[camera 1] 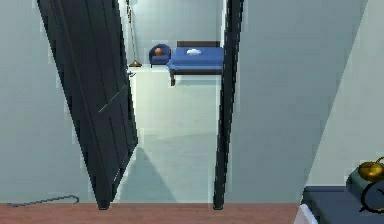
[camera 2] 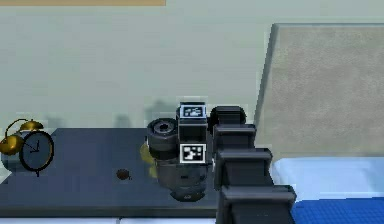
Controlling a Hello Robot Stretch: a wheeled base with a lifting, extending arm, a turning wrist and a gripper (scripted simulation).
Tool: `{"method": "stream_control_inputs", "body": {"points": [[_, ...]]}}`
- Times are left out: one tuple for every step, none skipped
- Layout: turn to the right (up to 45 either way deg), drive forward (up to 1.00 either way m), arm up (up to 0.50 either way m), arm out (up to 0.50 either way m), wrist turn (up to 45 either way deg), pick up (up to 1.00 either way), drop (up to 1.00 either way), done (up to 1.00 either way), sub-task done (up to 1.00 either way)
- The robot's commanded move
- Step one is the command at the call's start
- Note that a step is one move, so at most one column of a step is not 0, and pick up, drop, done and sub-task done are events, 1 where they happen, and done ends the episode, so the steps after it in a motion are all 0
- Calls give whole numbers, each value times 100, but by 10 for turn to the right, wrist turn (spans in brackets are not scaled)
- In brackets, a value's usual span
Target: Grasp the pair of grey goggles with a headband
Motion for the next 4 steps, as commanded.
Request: {"method": "stream_control_inputs", "body": {"points": [[0,0,-22,0,0,0,0,0,0],[0,0,0,0,0,100,0,0,0],[0,0,10,0,0,0,0,0,0],[0,0,0,0,0,0,0,100,0]]}}
